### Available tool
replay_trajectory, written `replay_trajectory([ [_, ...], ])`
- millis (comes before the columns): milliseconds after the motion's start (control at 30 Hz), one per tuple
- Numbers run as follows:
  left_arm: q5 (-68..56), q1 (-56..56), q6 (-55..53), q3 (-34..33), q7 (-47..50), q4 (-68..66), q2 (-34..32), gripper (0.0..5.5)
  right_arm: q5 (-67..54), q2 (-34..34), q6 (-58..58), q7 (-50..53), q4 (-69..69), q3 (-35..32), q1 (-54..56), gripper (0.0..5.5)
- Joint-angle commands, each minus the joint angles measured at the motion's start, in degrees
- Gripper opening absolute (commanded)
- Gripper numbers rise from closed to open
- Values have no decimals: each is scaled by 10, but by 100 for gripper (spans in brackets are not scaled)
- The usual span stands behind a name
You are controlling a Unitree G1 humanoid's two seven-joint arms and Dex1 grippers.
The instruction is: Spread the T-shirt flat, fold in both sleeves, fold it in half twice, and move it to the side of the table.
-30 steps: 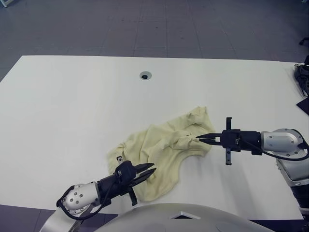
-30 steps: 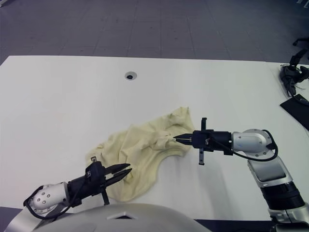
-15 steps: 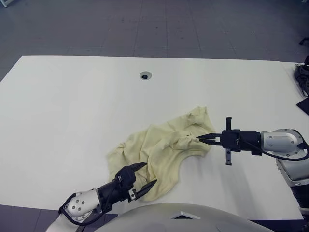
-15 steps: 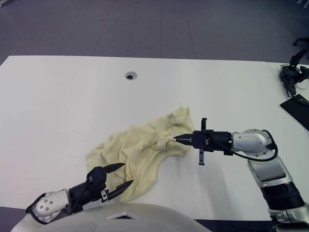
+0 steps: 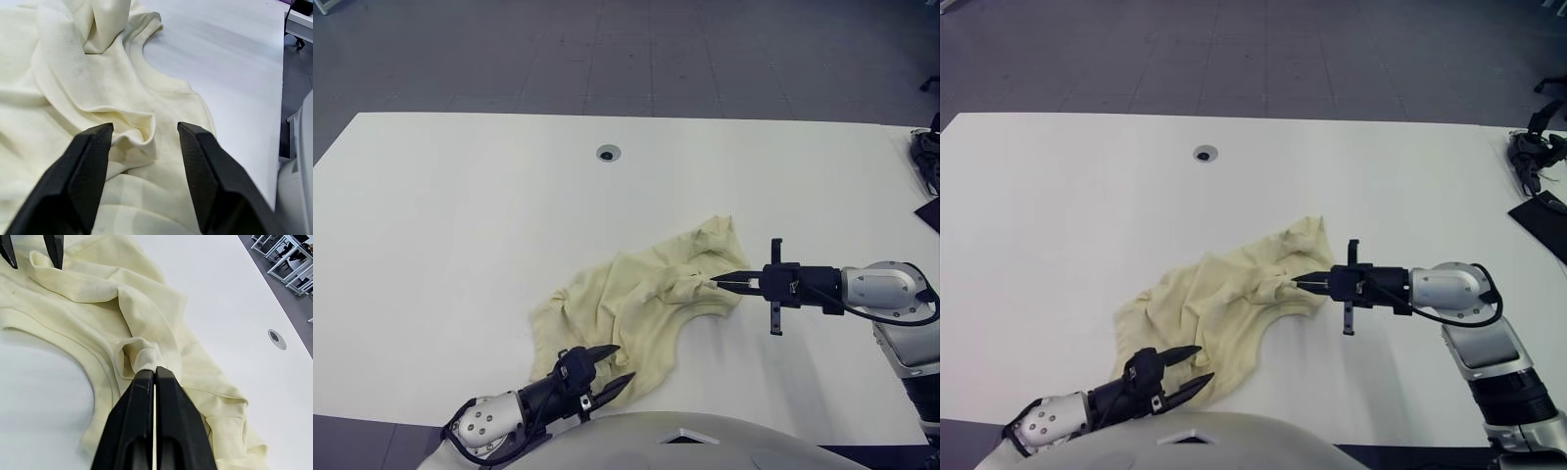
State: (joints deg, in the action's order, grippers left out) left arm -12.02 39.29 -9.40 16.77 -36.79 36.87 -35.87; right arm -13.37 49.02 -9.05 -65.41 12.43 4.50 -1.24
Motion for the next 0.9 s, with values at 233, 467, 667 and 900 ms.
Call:
replay_trajectory([
  [233, 22, -8, 4, 9, 4, -11, 5, 58, 3, -3, -5, 0, 0, 1, -2, 0],
  [467, 23, -7, 7, 11, 3, -11, 6, 3, 2, -3, -4, -1, 1, 0, -2, 0],
  [667, 3, -24, 12, -32, 7, 8, 7, 3, 2, -13, -8, 10, -6, -4, 11, 0],
  [900, -130, -122, -21, -230, 30, 74, 0, 3, -16, -41, -17, 55, -26, -46, 63, 0],
])
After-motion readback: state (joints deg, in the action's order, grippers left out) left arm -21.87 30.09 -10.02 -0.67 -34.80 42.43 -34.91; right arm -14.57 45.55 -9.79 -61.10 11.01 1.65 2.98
